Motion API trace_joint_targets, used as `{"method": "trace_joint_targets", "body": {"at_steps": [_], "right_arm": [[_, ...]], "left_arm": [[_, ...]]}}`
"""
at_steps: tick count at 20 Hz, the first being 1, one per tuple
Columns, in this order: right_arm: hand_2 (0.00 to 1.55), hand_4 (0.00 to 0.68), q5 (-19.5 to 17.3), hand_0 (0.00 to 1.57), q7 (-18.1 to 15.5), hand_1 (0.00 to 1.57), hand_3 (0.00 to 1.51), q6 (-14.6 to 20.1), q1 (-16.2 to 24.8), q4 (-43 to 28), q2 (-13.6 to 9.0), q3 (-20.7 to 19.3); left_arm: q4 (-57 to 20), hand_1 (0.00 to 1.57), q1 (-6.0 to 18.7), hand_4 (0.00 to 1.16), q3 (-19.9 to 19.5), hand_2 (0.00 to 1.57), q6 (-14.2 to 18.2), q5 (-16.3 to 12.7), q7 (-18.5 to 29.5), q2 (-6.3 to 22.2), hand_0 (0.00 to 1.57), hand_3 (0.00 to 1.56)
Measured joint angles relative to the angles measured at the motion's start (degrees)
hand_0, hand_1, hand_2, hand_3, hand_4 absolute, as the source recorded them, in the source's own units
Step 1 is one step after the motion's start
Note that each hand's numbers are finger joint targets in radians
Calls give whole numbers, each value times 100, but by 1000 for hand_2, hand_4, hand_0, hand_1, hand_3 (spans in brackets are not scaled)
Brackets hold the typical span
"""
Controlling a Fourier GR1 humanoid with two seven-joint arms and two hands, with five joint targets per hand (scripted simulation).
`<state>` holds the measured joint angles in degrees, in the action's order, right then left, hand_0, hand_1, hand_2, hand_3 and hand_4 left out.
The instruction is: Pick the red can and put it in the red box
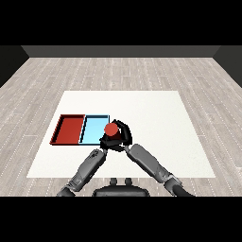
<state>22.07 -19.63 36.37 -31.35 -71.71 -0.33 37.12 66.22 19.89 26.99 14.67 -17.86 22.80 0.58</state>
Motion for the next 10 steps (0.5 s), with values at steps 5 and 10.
{"method": "trace_joint_targets", "body": {"at_steps": [5,10], "right_arm": [[1455,632,140,1479,-177,1479,1367,-79,-81,199,10,54],[1462,605,99,1547,-164,1547,1376,-85,76,33,8,72]], "left_arm": [[80,1571,-8,988,31,1564,839,28,-243,-9,1571,1486],[9,1523,75,855,159,1489,1431,26,-596,-24,1523,1403]]}}
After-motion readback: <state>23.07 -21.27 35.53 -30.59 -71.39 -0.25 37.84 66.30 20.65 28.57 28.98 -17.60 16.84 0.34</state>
